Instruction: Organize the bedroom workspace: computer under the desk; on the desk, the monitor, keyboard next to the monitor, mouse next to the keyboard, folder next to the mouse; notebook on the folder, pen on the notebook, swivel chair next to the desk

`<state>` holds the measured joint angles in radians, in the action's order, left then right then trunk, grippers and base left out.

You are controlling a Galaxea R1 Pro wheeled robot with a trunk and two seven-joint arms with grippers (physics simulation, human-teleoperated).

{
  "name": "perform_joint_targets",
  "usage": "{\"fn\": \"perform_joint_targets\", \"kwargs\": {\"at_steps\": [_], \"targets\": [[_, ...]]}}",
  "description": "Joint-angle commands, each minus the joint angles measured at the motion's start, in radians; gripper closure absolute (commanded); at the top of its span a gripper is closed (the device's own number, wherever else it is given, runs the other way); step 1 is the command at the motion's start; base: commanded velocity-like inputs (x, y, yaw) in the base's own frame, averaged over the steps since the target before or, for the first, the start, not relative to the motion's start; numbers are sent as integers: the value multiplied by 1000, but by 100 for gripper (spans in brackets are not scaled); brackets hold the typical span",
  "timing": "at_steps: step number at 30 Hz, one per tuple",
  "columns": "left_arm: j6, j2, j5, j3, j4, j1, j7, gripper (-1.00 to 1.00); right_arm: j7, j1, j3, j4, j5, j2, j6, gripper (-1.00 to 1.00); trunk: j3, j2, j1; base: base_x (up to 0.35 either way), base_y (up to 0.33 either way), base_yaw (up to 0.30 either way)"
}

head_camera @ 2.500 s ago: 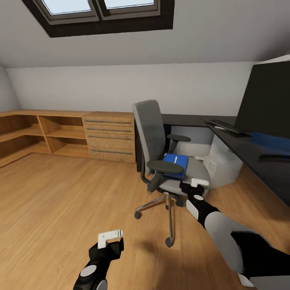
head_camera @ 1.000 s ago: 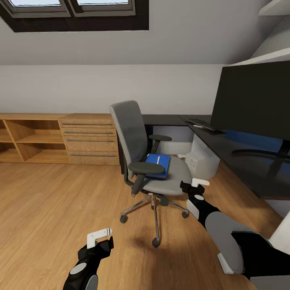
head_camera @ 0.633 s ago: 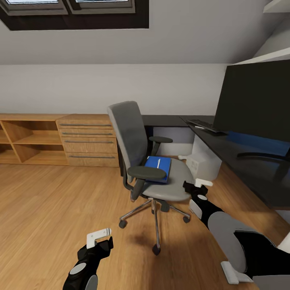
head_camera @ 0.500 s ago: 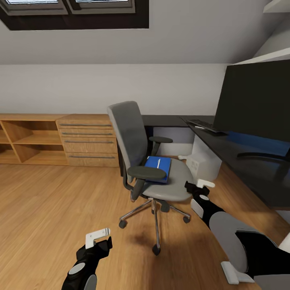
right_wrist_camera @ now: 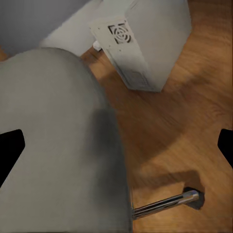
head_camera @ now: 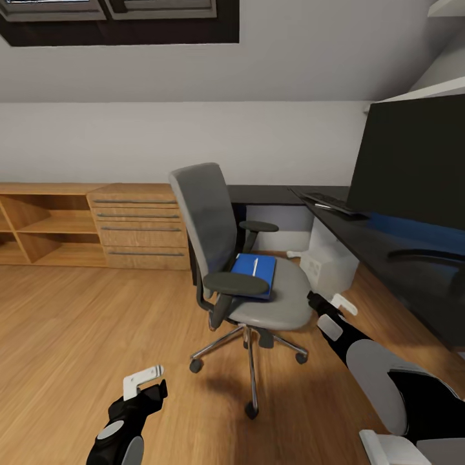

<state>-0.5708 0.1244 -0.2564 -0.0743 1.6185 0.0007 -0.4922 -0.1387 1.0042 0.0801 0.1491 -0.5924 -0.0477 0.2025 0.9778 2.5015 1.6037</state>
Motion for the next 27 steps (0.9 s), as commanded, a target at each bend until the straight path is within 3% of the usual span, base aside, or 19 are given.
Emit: {"fn": "perform_joint_targets", "kwargs": {"at_steps": [1,7,12,27], "targets": [[-1,0,-11,0,1,0,-9,-100,1,1,8,0,-20,-2,-23,-100,1,0,0,145,0,0],[-1,0,-11,1,1,0,-9,-100,3,1,9,1,-42,-4,-79,-100,1,0,0,222,0,0],[24,2,-10,0,1,0,-13,-100,3,1,9,3,-86,-4,-144,-100,1,0,0,48,0,0],[91,1,-9,-2,1,0,-12,-100,2,1,10,7,-99,-4,-190,-100,1,0,0,131,0,0]]}}
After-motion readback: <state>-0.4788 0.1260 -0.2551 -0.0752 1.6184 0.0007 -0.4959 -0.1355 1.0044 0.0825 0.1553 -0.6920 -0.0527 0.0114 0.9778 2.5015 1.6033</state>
